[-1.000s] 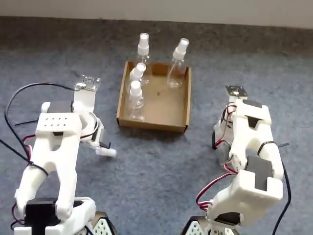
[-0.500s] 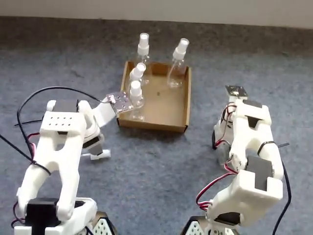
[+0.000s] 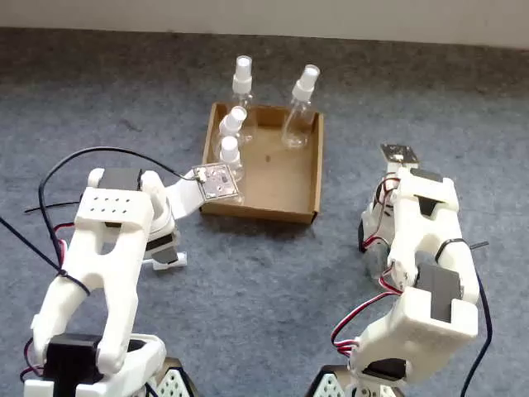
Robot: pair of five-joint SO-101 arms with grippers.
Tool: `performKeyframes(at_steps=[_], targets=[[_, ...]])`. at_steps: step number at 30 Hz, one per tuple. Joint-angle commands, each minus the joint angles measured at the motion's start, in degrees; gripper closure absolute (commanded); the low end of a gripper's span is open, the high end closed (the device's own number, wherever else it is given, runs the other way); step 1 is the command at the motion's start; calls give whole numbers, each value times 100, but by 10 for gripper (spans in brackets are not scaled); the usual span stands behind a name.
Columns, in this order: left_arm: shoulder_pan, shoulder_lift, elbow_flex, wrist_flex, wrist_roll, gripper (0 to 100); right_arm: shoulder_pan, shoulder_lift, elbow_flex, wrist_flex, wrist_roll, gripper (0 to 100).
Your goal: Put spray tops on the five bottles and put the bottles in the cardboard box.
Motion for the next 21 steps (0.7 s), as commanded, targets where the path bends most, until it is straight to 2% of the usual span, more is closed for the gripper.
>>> performKeyframes(at_steps=[1,3,8,17,21], targets=[[251,75,-127,9,-132,818,136,-40,-57,-215,70,904],[330,347,4,-35,-229,821,136,-40,-57,-215,70,904],[-13,875,224,-844,-255,822,154,-40,-57,-215,70,904],[-110,1446,338,-1204,-229,822,127,-40,-84,-224,79,904],[-110,1560,734,-1530,-220,910,136,-40,-101,-224,79,903]])
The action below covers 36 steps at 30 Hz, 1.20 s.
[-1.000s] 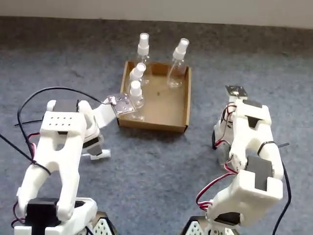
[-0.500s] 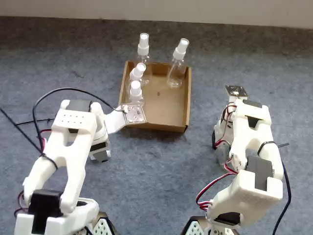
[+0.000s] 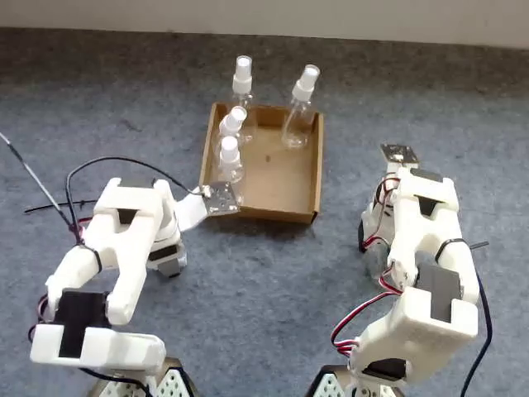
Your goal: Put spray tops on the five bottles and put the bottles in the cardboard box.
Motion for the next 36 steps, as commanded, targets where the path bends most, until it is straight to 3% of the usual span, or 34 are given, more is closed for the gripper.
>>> performKeyframes(at_steps=[1,9,17,25,36], targets=[[-40,-40,259,-246,26,936,136,-40,-101,-224,79,903],[-163,-1244,242,53,853,996,136,-40,-110,-163,79,896],[-127,-3213,242,932,1952,996,136,-40,-127,303,510,717],[189,-3811,251,1556,2057,996,110,-13,-532,295,501,712],[215,-3829,242,1556,2233,996,-48,769,-1736,321,510,713]])
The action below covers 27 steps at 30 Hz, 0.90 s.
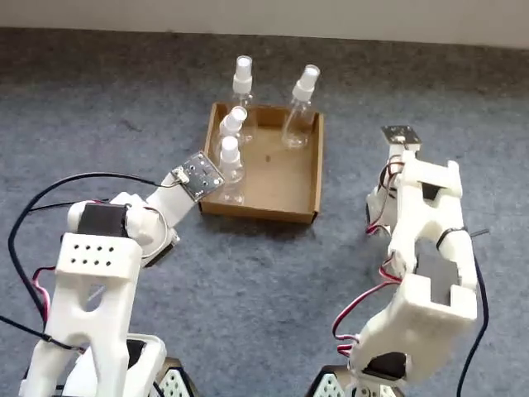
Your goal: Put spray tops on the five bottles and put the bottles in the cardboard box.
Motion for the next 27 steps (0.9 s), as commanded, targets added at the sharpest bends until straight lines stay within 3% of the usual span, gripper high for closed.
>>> performKeyframes(at_steps=[1,3,8,16,22,27], targets=[[92,-198,-31,44,26,996,-75,391,-655,48,53,713],[66,-207,-31,44,26,995,-48,681,-840,66,53,721],[66,-207,-31,53,26,995,-31,831,-1086,365,53,862],[57,-215,-48,70,53,995,251,804,-1921,752,97,998],[75,-215,-673,123,721,994,-84,796,-3873,2229,53,994],[101,-215,-1877,510,1591,993,-778,796,-6211,3345,-659,994]])
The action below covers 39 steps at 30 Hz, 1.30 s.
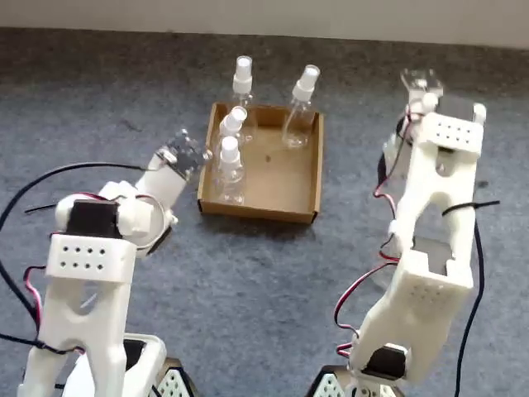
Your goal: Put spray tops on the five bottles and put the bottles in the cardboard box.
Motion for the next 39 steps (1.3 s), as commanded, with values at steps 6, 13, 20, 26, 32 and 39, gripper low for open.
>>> performKeyframes(at_steps=[6,13,20,26,32,39], targets=[[101,-101,-2703,527,1705,995,-1385,-171,-3284,840,-958,994],[110,-84,-4040,519,2497,995,-2712,-866,-3213,848,-1160,995],[110,-84,-4488,527,2804,995,-3046,-2800,66,532,-1389,995],[338,-84,-4919,484,3297,995,-3451,-5763,4330,-2185,-1380,995],[1314,-84,-5279,88,3349,995,-3758,-8593,8690,-5209,-1407,995],[2070,-66,-5253,-1319,4070,995,-3987,-9965,9710,-5525,-1424,995]])
